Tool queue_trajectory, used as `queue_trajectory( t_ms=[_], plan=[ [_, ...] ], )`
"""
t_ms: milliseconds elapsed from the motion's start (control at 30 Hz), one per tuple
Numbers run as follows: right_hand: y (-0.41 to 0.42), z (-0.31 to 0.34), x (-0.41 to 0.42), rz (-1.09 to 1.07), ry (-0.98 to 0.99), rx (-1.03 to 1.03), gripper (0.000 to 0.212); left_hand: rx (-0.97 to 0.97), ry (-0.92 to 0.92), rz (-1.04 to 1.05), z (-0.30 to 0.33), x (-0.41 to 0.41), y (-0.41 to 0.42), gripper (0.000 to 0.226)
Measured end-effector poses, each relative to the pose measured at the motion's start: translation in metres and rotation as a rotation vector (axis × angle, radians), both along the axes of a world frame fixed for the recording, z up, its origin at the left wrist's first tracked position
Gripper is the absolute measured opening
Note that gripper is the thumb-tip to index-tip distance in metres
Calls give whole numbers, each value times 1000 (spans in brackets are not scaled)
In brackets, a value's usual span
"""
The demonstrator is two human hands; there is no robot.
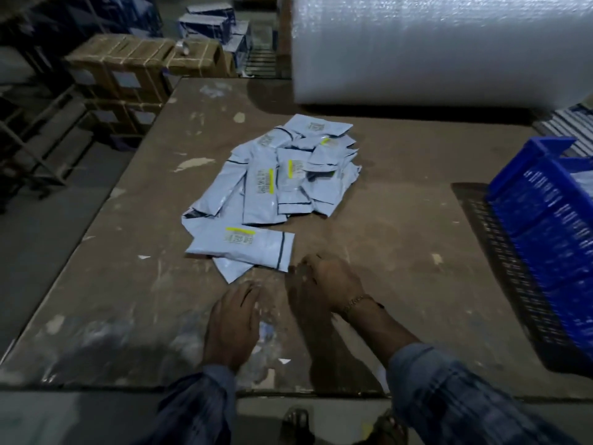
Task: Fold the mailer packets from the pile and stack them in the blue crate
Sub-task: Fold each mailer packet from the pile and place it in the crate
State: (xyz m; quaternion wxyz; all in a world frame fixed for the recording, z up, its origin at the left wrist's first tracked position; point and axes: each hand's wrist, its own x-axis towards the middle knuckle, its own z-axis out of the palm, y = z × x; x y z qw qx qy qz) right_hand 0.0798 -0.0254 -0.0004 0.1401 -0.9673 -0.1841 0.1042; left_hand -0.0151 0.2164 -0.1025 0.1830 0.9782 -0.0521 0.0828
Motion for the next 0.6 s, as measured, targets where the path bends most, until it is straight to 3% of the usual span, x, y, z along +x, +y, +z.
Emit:
queue_trajectory(
  t_ms=[67, 167, 333, 467, 600],
  plan=[
    [24, -11, 7, 7, -53, -79, 34, -13, 9, -3, 2, 1, 0, 47],
    [48, -40, 21, 43, -25, -199, 77, 3, 13, 3, 8, 1, -2, 50],
    [64, -56, 22, 126, -87, -337, 69, 46, 47, 21, 18, -2, -4, 52],
    [60, -51, 14, 59, -195, -424, 60, 35, 32, 33, 23, -3, -7, 52],
    [30, -48, -8, -86, -179, -410, 48, 11, -43, 27, 24, -4, -8, 54]
  ],
)
